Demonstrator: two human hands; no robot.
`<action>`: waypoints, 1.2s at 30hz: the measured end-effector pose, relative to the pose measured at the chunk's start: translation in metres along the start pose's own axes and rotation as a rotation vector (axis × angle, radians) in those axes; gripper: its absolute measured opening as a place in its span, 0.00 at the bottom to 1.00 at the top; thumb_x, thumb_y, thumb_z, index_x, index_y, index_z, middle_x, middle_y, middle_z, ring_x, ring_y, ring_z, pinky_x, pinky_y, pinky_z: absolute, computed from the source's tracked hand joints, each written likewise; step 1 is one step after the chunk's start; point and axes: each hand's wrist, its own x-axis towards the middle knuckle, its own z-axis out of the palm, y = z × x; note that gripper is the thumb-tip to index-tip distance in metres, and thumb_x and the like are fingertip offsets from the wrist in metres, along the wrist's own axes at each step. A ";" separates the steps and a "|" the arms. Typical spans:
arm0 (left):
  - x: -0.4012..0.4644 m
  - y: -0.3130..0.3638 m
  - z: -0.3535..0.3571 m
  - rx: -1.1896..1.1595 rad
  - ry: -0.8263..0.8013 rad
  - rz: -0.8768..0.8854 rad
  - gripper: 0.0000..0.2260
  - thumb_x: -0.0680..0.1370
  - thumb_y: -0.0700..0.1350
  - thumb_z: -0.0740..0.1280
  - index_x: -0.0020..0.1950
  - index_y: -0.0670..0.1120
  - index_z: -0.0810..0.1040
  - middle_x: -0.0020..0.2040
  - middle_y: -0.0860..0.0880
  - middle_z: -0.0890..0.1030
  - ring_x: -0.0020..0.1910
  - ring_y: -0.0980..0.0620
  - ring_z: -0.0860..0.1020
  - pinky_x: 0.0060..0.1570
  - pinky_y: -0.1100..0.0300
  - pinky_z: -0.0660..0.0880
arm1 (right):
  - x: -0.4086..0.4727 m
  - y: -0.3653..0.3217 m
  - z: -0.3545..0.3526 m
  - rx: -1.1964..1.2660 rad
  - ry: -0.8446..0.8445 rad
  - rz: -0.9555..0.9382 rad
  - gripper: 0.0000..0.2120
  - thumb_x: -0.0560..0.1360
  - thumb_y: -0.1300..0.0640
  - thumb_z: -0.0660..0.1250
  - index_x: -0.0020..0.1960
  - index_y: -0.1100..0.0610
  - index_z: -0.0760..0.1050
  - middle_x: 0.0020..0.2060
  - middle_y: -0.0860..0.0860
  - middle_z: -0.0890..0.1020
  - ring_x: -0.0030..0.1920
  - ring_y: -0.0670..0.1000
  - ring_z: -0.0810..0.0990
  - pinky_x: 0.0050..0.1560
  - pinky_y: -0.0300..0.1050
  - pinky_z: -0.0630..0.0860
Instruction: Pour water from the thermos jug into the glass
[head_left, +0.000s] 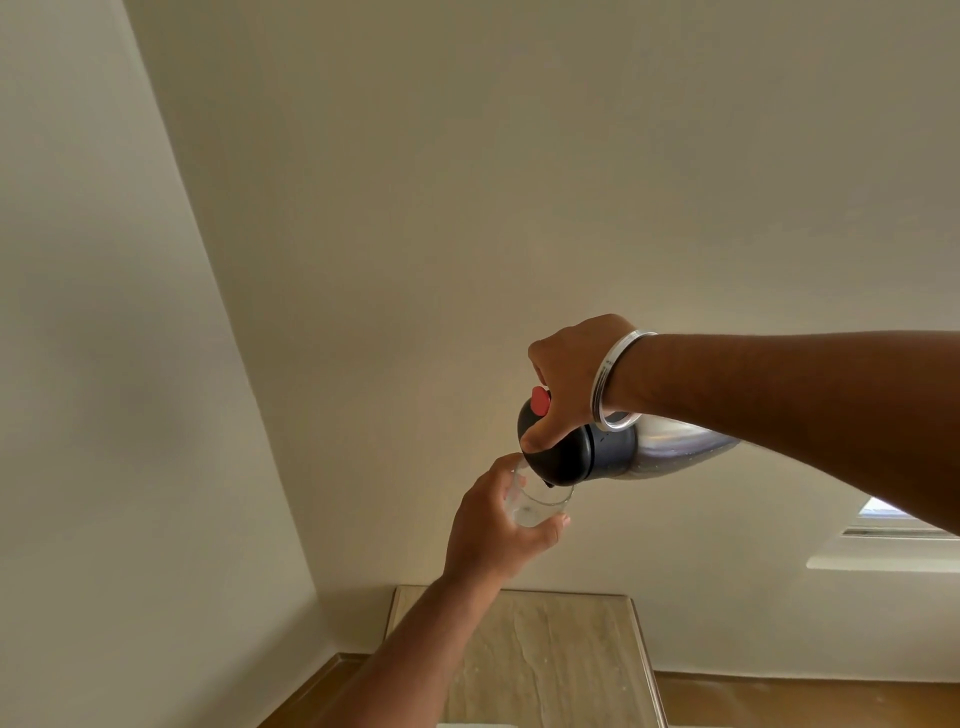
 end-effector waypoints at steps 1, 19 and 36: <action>0.000 0.000 0.000 -0.001 0.000 -0.005 0.32 0.62 0.64 0.76 0.63 0.67 0.68 0.57 0.60 0.79 0.57 0.64 0.76 0.50 0.72 0.70 | -0.001 0.000 0.000 -0.008 -0.001 -0.003 0.35 0.58 0.23 0.66 0.47 0.53 0.77 0.34 0.46 0.81 0.34 0.50 0.80 0.33 0.44 0.74; -0.007 0.011 0.000 0.012 -0.011 0.021 0.34 0.63 0.64 0.75 0.67 0.61 0.69 0.63 0.59 0.78 0.60 0.60 0.75 0.52 0.69 0.72 | -0.011 0.000 -0.008 -0.063 0.008 -0.010 0.35 0.58 0.23 0.66 0.48 0.53 0.77 0.35 0.47 0.82 0.35 0.50 0.80 0.33 0.43 0.72; -0.009 0.011 -0.001 0.013 -0.024 -0.016 0.35 0.63 0.64 0.75 0.67 0.59 0.70 0.61 0.60 0.77 0.58 0.59 0.75 0.49 0.75 0.69 | -0.015 -0.003 -0.015 -0.104 0.021 -0.023 0.35 0.60 0.24 0.65 0.48 0.53 0.77 0.35 0.47 0.82 0.33 0.49 0.78 0.30 0.42 0.67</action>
